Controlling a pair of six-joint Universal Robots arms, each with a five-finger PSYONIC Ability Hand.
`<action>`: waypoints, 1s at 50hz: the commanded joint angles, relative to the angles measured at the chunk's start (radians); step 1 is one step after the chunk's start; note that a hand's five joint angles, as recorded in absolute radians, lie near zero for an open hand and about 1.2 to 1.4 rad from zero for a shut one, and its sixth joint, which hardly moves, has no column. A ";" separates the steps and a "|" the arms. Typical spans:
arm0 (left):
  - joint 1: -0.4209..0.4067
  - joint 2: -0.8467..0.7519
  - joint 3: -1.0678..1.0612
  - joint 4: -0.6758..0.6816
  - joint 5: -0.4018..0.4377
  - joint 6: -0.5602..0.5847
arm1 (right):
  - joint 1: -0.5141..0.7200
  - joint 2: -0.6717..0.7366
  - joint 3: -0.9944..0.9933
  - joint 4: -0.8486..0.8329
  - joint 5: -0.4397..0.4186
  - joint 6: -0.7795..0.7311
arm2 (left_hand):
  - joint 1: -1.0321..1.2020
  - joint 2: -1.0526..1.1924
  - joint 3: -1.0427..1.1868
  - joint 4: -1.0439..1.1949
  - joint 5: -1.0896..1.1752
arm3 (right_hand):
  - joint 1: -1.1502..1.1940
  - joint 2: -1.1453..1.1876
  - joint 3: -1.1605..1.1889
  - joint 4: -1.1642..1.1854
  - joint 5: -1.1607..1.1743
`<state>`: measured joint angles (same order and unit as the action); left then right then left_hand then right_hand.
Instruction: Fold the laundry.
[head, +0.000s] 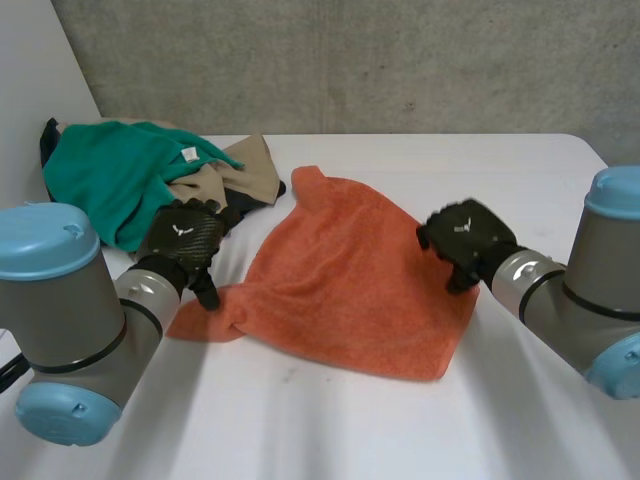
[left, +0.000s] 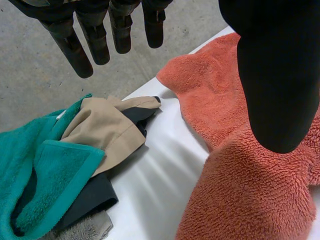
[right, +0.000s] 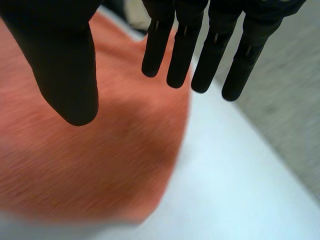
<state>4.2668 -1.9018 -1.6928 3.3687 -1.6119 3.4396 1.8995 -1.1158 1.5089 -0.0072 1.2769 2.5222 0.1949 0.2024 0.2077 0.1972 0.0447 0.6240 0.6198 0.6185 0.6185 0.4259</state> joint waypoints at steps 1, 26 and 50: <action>0.018 -0.008 0.034 -0.066 0.050 -0.010 | -0.022 -0.001 -0.007 0.317 -0.027 -0.102 | -0.020 -0.028 -0.033 -0.023 -0.045 | 0.017 0.022 0.023 0.023 0.041; 0.070 -0.241 0.222 -0.236 0.125 -0.008 | -0.034 0.024 0.224 -0.151 -0.076 -0.017 | 0.280 0.272 0.267 0.277 0.255 | 0.331 0.335 0.336 0.336 0.354; 0.048 -0.237 0.554 -0.250 -0.028 0.102 | 0.337 -0.148 0.284 0.079 -0.145 0.225 | 1.201 1.194 1.189 1.199 1.177 | 0.772 0.776 0.778 0.778 0.796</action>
<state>4.3290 -2.1939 -1.2455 3.1187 -1.6104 3.5429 2.0246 -1.1761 1.7989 -0.0130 1.1474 2.5762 1.1472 1.1917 1.1854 1.1946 0.9771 1.1326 1.1739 1.1835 1.1938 1.0172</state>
